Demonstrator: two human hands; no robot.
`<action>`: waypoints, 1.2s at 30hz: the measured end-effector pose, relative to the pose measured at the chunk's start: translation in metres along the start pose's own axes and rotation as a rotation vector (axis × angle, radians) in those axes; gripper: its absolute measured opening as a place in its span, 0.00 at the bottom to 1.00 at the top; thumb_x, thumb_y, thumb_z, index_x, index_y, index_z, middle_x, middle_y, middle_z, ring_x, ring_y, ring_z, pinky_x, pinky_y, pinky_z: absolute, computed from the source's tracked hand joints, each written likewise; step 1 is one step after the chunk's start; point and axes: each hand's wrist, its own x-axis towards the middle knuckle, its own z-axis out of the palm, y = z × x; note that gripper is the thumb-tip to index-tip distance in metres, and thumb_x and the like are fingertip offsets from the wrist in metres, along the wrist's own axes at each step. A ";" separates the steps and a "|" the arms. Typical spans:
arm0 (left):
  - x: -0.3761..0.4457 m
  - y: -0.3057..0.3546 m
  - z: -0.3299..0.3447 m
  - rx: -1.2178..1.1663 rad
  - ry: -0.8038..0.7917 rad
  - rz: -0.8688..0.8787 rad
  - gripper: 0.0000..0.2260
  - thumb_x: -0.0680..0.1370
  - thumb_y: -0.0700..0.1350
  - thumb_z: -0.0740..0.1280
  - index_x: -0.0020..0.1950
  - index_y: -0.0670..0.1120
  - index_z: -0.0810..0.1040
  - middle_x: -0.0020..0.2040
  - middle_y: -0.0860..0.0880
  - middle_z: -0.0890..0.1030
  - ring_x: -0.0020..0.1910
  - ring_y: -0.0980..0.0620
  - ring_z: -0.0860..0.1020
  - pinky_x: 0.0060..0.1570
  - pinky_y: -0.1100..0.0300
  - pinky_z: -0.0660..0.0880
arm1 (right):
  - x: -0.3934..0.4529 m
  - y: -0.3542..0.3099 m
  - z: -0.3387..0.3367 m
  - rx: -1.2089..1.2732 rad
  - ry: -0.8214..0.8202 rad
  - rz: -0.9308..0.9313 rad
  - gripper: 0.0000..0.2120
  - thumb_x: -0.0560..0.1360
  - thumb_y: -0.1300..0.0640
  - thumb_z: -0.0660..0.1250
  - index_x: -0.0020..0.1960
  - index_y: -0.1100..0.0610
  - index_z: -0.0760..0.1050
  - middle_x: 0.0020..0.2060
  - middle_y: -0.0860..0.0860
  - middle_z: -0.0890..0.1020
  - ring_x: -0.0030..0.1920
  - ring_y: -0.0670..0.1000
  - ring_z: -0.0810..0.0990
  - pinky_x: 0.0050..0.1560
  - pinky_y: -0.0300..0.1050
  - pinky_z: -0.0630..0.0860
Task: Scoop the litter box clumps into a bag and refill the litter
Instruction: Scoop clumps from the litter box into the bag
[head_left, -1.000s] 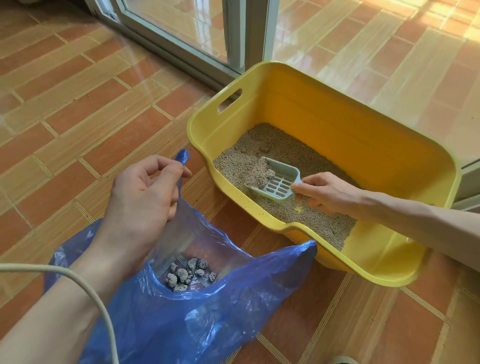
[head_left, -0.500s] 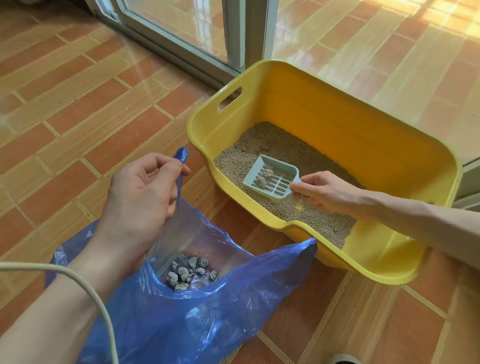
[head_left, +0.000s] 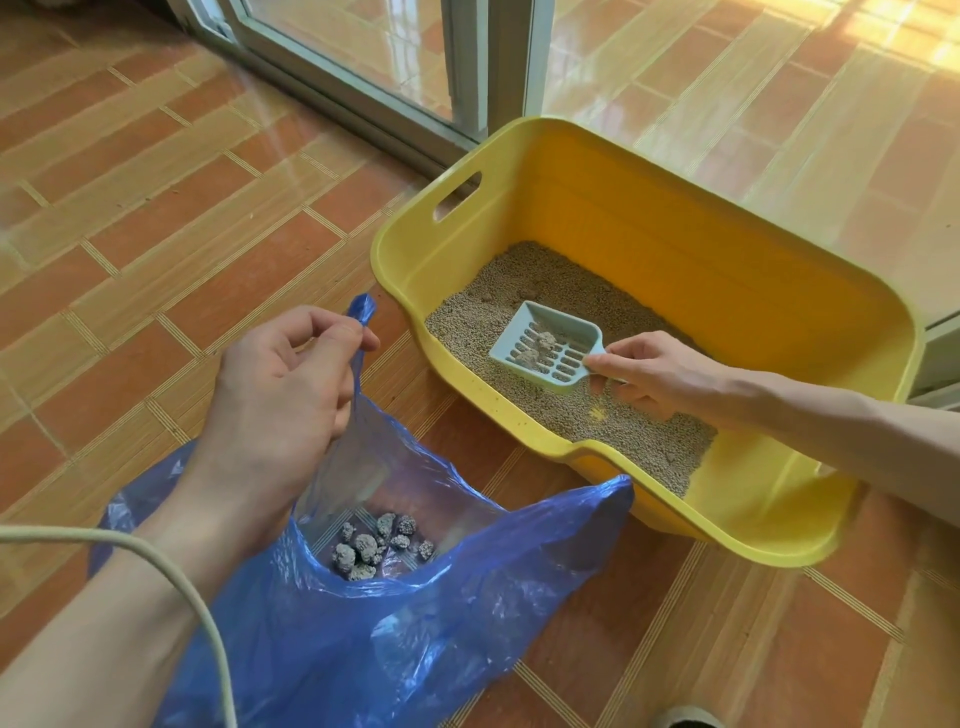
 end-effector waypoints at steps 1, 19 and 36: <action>0.000 0.000 0.000 -0.001 -0.002 0.001 0.09 0.84 0.42 0.62 0.47 0.42 0.78 0.24 0.54 0.62 0.22 0.57 0.57 0.21 0.67 0.55 | -0.002 -0.003 -0.001 0.005 -0.011 -0.015 0.20 0.81 0.46 0.65 0.50 0.65 0.79 0.26 0.47 0.64 0.25 0.48 0.58 0.24 0.39 0.55; -0.004 0.001 -0.015 -0.023 0.017 0.013 0.09 0.84 0.43 0.62 0.47 0.42 0.79 0.25 0.52 0.63 0.22 0.54 0.58 0.22 0.65 0.55 | -0.043 -0.117 0.042 -0.438 -0.469 -0.174 0.18 0.81 0.46 0.65 0.43 0.58 0.82 0.27 0.48 0.69 0.27 0.49 0.62 0.26 0.40 0.59; -0.010 0.006 -0.023 0.038 0.017 0.049 0.10 0.83 0.41 0.63 0.44 0.45 0.79 0.26 0.52 0.65 0.23 0.53 0.59 0.27 0.61 0.55 | -0.033 -0.104 0.146 -1.396 -0.087 -0.557 0.16 0.78 0.45 0.59 0.39 0.56 0.71 0.35 0.54 0.79 0.39 0.61 0.78 0.32 0.44 0.68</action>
